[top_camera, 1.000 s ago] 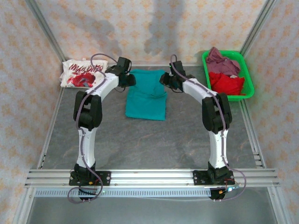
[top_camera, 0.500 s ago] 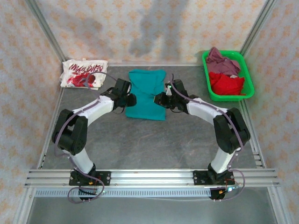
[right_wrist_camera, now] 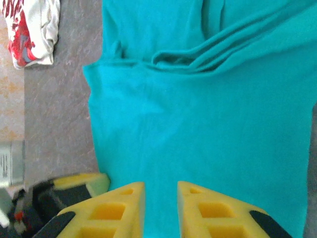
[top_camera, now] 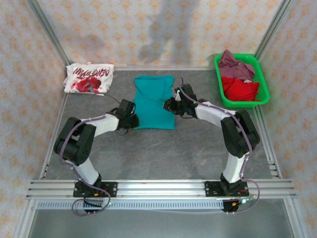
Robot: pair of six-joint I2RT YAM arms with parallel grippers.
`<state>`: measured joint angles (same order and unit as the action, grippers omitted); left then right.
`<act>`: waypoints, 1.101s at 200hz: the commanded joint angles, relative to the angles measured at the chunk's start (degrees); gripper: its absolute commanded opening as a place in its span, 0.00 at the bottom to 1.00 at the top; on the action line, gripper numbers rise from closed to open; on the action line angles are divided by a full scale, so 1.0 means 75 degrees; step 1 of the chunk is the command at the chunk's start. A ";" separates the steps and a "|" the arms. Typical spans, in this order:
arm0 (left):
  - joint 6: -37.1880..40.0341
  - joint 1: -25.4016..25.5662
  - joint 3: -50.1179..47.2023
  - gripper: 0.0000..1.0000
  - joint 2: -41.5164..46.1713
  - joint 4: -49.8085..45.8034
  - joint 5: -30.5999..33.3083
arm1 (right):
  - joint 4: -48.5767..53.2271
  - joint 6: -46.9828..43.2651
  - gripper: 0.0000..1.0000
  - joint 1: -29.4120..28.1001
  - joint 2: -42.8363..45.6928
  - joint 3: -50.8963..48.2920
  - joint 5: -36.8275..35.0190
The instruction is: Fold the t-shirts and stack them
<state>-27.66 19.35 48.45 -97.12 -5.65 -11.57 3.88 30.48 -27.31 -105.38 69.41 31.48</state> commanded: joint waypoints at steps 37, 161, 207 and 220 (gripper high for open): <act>-0.0351 0.0034 -0.0576 0.21 0.0003 -0.0141 0.0274 | 0.1081 -0.0659 0.23 0.0180 -0.2054 0.2502 -0.0368; -0.0509 0.0056 -0.0290 0.31 0.1279 -0.0604 0.0611 | 0.0427 -0.0323 0.30 0.0341 -0.1569 0.2775 0.0510; -0.0484 0.0068 0.0040 0.33 0.1496 -0.0343 0.0461 | -0.1399 0.0719 0.31 0.0051 -0.0417 0.0059 0.1332; -0.0487 0.0056 0.0082 0.34 0.1412 -0.0266 0.0494 | -0.1606 0.0768 0.31 -0.0011 -0.0415 -0.0386 0.1363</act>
<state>-31.09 19.51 47.86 -86.63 -7.86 -9.37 -1.80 32.95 -26.48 -108.09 72.86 38.98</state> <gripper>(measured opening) 0.335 0.310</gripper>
